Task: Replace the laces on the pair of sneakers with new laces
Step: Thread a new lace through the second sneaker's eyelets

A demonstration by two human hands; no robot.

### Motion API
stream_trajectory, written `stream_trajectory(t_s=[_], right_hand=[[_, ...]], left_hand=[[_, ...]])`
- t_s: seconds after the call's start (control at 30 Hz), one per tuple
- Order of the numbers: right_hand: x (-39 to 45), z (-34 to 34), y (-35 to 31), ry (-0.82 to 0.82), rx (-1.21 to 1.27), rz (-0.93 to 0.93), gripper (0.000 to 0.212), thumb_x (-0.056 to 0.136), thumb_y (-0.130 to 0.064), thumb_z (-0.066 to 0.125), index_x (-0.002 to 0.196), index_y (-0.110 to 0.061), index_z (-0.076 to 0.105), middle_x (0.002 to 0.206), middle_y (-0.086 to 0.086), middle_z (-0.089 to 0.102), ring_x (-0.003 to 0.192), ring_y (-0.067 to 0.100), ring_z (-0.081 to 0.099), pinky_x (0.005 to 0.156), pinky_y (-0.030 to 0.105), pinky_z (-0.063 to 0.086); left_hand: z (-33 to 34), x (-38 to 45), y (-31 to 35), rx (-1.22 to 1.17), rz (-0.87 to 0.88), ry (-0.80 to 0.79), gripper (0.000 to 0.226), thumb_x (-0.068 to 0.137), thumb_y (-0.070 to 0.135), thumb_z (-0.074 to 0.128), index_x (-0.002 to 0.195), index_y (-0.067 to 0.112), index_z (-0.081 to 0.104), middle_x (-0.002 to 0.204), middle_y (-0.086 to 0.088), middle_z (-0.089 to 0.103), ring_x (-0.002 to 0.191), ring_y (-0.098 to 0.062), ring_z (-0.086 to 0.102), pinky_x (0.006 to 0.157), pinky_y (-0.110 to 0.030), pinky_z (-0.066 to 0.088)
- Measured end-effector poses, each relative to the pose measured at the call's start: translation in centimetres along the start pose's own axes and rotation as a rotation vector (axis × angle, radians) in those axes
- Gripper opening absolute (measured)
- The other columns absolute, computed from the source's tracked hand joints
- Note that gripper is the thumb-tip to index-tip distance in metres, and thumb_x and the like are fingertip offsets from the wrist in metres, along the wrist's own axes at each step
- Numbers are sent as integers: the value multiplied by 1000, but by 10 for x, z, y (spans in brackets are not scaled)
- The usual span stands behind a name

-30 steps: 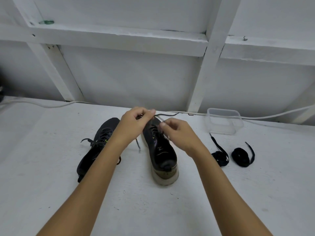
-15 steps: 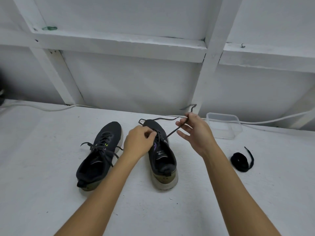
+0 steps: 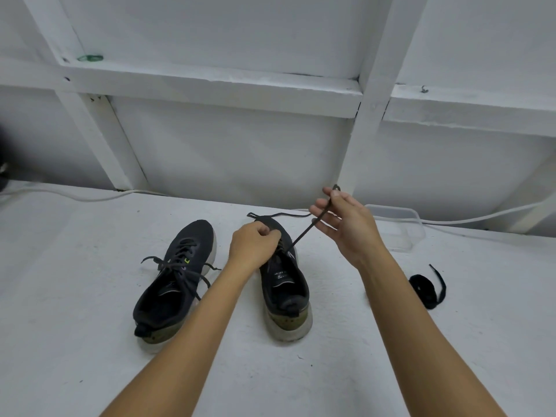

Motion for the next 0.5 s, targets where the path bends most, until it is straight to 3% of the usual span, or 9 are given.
stream_trajectory(t_s=[0.13,0.27,0.37,0.5], right_hand=[[7,-4,2,89,-8,12,19,105,-24,55,112,-13,68,73,-2,64,70,13,68,72,29,59],[9,3,10,76,-336,72,16,100,-19,62,107,-10,72,72,3,62,51,9,53,62,24,56],[5,19,9,-149,-707,43,17,98,-22,64,109,-18,76,73,1,63,53,11,53,59,23,53],[-8,45,-1,-450,-829,20,18,97,-30,65,92,-16,76,69,-1,59,65,13,57,69,30,57]], left_hand=[[-28,0,22,-536,-41,-128,19,94,22,53,78,19,61,82,2,64,76,-14,56,69,-30,42],[-62,-1,47,-426,240,-105,27,104,30,48,85,25,68,90,11,70,87,-8,63,74,-28,45],[-73,-1,59,-270,386,-126,25,102,35,53,92,30,75,96,18,73,92,1,63,78,-23,45],[-69,-2,62,-182,453,-194,24,102,38,53,98,35,76,103,24,72,106,8,61,95,-22,44]])
Point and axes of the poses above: each hand's wrist, its own x-axis towards the middle knuckle, its own z-axis out of the palm, y = z × x, the point moved 1 cm from there along x, towards the middle knuckle
